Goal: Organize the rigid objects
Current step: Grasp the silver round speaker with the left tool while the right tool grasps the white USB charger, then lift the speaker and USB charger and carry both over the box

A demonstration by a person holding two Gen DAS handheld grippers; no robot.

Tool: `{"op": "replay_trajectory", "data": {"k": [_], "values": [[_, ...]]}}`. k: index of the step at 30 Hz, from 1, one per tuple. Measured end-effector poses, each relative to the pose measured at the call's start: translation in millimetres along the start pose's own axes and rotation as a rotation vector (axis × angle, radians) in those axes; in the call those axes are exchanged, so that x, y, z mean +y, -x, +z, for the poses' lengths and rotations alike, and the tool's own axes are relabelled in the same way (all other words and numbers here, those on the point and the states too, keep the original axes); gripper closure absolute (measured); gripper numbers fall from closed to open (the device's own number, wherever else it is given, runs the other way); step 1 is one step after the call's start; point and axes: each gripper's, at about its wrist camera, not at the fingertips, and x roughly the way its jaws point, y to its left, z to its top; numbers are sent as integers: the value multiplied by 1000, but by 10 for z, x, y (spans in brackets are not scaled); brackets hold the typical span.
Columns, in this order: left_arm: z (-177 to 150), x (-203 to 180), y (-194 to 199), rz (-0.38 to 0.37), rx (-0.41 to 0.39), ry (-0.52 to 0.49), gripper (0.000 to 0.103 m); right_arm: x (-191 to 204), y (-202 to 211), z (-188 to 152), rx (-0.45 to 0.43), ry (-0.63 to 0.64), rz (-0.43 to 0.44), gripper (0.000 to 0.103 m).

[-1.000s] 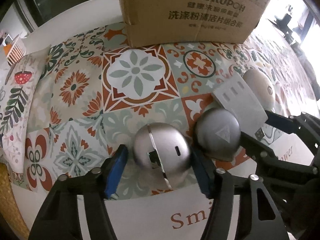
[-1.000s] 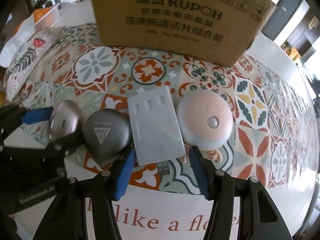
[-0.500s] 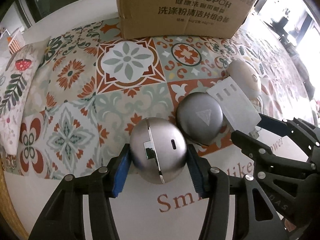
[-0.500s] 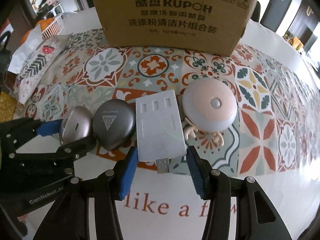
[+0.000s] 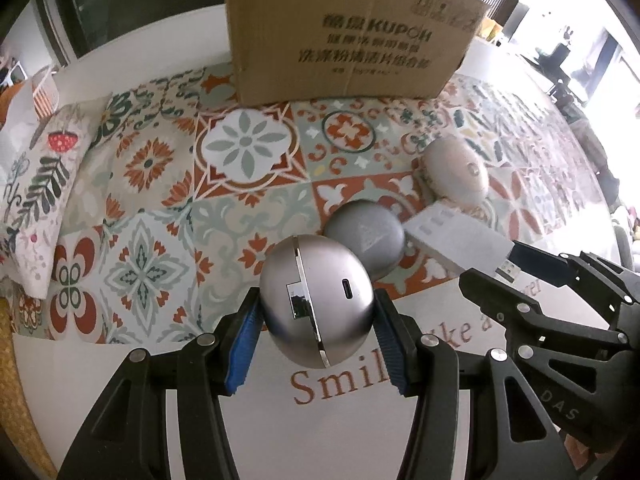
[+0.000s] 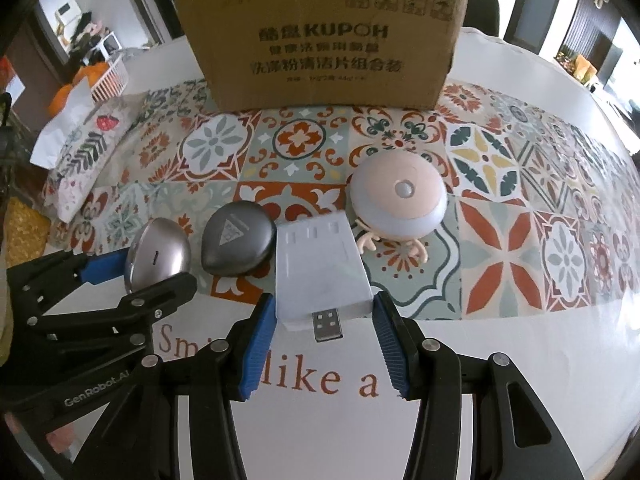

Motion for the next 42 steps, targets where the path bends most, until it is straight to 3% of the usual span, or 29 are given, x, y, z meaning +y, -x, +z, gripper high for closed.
{"op": "replay_trajectory", "data": {"k": [19, 42], "values": [[187, -133, 431, 4, -109, -13, 49, -77, 379, 64, -108, -38, 10, 53], [571, -112, 1099, 77, -283, 47, 49, -25, 983, 521, -328, 16, 12, 53]]}}
